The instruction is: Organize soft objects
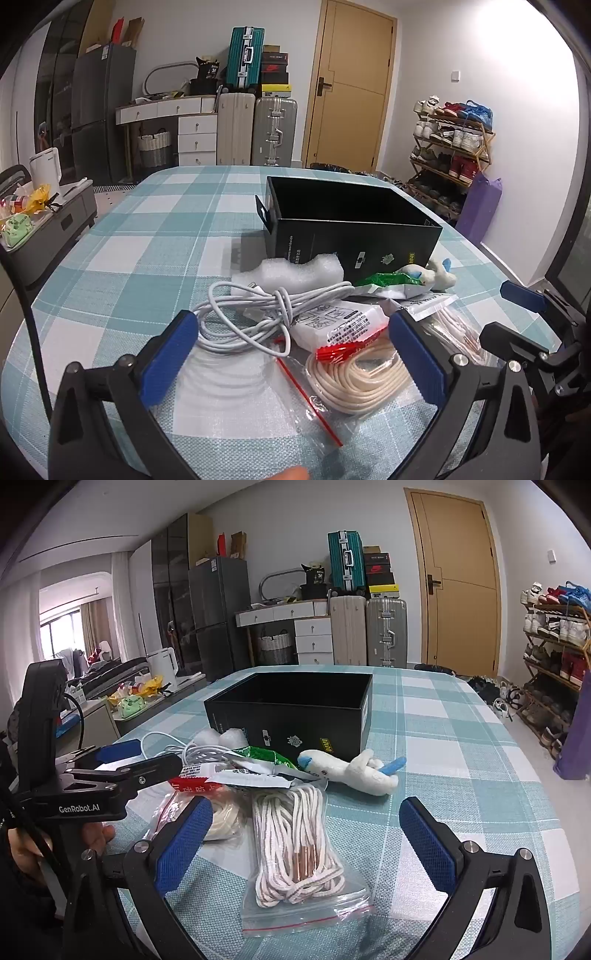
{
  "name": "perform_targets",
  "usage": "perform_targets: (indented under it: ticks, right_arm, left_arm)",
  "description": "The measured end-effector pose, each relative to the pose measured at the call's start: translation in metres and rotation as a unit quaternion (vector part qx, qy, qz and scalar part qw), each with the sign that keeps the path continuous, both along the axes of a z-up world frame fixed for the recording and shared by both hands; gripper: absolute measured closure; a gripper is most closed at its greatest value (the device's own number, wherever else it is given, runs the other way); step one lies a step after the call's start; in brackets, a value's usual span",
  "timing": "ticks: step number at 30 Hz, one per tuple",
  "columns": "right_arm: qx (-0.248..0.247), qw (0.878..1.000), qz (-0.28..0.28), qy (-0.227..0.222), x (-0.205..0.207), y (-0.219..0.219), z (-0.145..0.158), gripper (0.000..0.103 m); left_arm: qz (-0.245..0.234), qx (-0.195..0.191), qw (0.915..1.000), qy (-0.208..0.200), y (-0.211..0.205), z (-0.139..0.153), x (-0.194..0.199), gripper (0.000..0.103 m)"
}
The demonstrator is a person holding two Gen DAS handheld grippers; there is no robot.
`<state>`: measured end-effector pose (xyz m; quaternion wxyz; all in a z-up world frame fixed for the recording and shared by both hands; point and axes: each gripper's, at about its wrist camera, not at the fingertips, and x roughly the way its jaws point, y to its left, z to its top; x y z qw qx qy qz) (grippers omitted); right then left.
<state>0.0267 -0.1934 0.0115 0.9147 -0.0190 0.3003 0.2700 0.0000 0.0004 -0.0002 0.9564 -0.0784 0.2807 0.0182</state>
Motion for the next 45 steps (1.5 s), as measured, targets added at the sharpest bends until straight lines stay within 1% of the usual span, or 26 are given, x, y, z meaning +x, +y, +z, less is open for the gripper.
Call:
perform_targets:
  ticks: [11,45]
  right_arm:
    - [-0.002,1.0,-0.001,0.001,0.0007,0.0004,-0.0005,0.0]
    - [-0.005,1.0,0.0,-0.001,0.0003,-0.0001,-0.0012,0.0]
  left_arm:
    - [-0.008,0.01,0.9999,-0.001,-0.0055,0.0003,0.0018,0.0]
    - [-0.007,0.009,0.9999,-0.001,-0.0031,0.0002,0.0002,0.0]
